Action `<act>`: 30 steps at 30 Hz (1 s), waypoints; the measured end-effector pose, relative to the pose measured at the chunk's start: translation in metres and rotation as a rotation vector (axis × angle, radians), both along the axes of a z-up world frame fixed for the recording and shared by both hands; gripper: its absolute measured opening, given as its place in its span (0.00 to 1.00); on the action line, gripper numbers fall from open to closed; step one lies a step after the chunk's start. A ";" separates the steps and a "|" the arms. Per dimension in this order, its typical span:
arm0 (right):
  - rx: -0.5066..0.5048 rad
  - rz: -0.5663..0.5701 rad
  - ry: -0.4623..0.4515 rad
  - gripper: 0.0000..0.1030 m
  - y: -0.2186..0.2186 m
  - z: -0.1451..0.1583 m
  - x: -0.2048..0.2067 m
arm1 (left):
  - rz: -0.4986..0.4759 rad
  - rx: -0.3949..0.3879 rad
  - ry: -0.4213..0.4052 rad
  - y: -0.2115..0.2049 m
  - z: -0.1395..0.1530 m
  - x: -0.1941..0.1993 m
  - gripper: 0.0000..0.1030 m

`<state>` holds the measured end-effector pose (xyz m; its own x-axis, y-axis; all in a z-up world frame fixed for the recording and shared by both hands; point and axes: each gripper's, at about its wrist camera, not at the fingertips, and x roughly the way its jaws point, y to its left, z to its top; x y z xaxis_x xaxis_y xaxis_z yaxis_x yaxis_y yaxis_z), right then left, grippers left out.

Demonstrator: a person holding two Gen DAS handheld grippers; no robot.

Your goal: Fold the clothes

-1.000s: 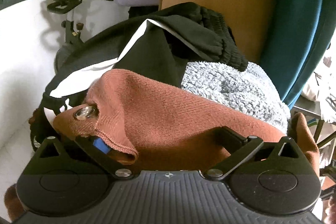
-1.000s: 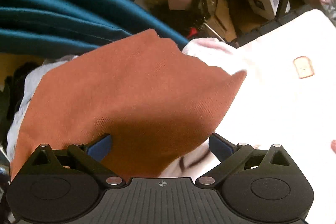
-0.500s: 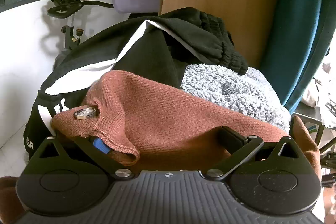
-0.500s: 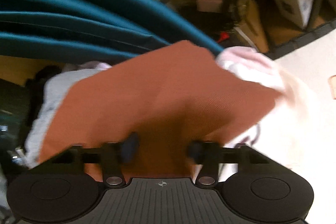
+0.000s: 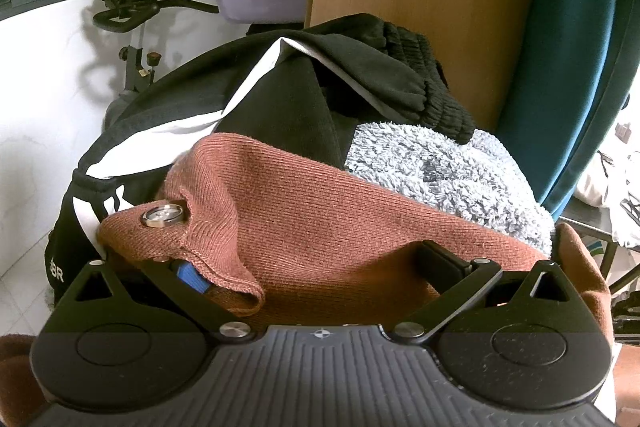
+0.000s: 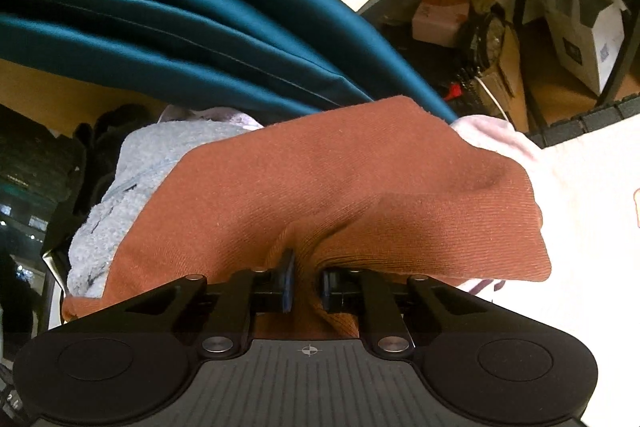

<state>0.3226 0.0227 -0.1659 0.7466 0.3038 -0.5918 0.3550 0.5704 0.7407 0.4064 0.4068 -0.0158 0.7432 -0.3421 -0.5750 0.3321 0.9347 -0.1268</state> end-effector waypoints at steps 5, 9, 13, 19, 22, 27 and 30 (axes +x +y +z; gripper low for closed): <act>-0.009 -0.003 0.007 0.13 0.003 0.000 0.000 | 0.001 0.001 -0.004 -0.001 0.000 -0.001 1.00; -0.015 -0.004 0.013 0.13 0.005 0.000 0.001 | 0.002 0.001 -0.009 -0.001 -0.001 -0.001 1.00; -0.014 -0.005 0.016 0.14 0.005 -0.002 0.002 | 0.003 0.000 -0.011 -0.001 -0.001 -0.002 1.00; -0.011 -0.006 0.019 0.14 0.005 -0.004 0.003 | 0.007 -0.015 -0.008 0.001 -0.001 -0.001 1.00; -0.010 -0.003 0.019 0.14 0.004 -0.004 0.003 | 0.006 -0.021 -0.010 0.002 -0.002 -0.001 1.00; -0.006 -0.005 0.023 0.14 0.004 -0.005 0.004 | 0.008 -0.020 -0.025 0.001 -0.003 -0.003 1.00; -0.006 -0.005 0.025 0.14 0.004 -0.005 0.005 | 0.011 -0.019 -0.032 0.001 -0.003 -0.004 1.00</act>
